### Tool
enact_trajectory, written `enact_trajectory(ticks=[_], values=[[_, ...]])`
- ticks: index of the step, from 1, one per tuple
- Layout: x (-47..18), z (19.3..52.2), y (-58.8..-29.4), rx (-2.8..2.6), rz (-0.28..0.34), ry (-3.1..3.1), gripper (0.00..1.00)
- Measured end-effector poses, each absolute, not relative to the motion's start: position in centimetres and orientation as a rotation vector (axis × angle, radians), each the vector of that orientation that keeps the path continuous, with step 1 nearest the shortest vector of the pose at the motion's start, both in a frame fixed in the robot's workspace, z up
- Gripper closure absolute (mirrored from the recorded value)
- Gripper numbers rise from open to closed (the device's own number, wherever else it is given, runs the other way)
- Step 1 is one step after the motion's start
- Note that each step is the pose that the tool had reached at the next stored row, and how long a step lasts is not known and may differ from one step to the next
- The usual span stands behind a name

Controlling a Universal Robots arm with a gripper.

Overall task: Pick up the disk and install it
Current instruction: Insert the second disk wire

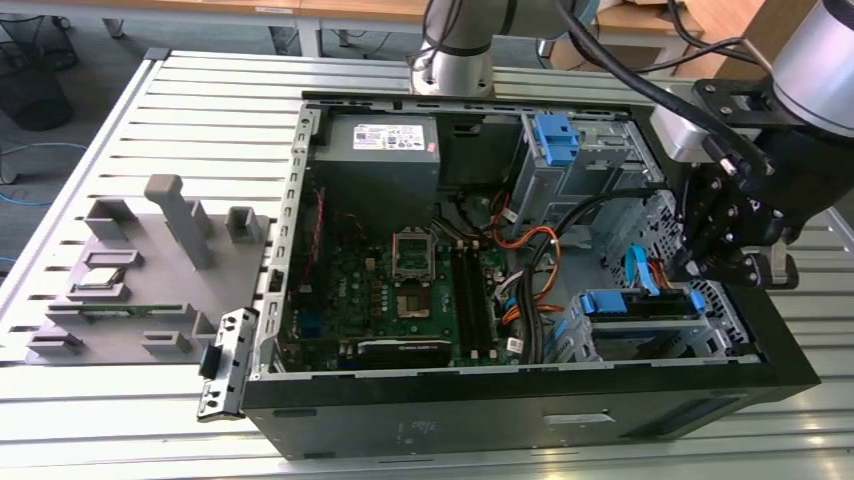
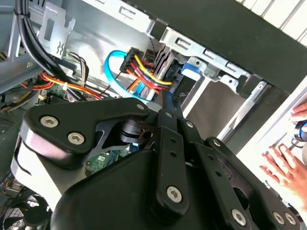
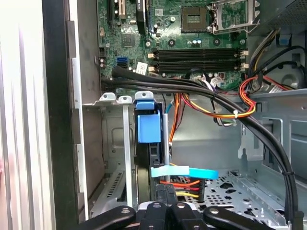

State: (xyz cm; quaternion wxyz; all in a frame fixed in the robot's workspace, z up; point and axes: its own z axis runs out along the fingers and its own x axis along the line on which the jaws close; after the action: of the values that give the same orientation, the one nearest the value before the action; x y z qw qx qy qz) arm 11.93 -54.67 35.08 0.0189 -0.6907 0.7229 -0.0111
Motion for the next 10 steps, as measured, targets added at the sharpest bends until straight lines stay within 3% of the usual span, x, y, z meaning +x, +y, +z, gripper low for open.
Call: enact_trajectory(ticks=[10], values=[[10.84,35.21,-54.67,-2.135,-0.041,2.238,0.89]])
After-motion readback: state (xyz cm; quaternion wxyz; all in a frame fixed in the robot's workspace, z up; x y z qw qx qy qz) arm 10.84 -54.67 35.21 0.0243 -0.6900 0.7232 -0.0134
